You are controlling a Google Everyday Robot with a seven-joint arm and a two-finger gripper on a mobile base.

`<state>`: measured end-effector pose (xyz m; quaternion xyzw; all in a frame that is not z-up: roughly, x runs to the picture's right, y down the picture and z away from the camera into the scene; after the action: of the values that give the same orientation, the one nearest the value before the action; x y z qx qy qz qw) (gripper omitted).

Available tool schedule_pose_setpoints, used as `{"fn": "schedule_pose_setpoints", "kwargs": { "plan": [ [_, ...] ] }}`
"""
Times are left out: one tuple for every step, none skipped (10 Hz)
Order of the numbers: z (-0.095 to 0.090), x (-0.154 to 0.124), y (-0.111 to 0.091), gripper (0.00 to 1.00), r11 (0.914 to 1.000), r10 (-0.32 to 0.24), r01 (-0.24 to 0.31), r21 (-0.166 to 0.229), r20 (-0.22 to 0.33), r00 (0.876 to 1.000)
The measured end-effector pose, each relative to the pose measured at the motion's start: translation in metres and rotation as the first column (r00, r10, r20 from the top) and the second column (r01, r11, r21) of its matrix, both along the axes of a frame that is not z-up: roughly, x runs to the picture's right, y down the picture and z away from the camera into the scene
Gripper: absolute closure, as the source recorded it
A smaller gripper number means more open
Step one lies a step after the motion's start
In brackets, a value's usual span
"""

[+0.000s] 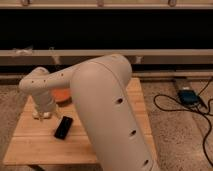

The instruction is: Place the eraser in the ceramic cup

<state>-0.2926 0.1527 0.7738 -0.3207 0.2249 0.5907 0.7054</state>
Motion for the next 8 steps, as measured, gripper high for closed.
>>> {"fn": "schedule_pose_setpoints", "kwargs": {
  "plan": [
    [0.009, 0.005, -0.001, 0.35, 1.0000, 0.007, -0.007, -0.003, -0.003, 1.000],
    [0.018, 0.008, -0.001, 0.35, 0.9999, 0.013, -0.013, -0.007, -0.003, 1.000],
    [0.025, 0.010, -0.001, 0.35, 0.9998, 0.017, -0.017, -0.009, -0.003, 1.000],
    [0.031, 0.011, -0.001, 0.35, 0.9996, 0.025, -0.025, -0.010, -0.001, 1.000],
    [0.036, 0.015, 0.000, 0.35, 0.9996, 0.027, -0.028, -0.009, -0.005, 1.000],
    [0.042, 0.018, 0.004, 0.35, 0.9996, 0.024, -0.024, -0.011, -0.012, 1.000],
    [0.047, 0.019, 0.009, 0.35, 0.9996, 0.021, -0.022, -0.018, -0.019, 1.000],
    [0.053, 0.024, 0.014, 0.35, 0.9994, 0.023, -0.024, -0.026, -0.032, 0.999]
  ]
}}
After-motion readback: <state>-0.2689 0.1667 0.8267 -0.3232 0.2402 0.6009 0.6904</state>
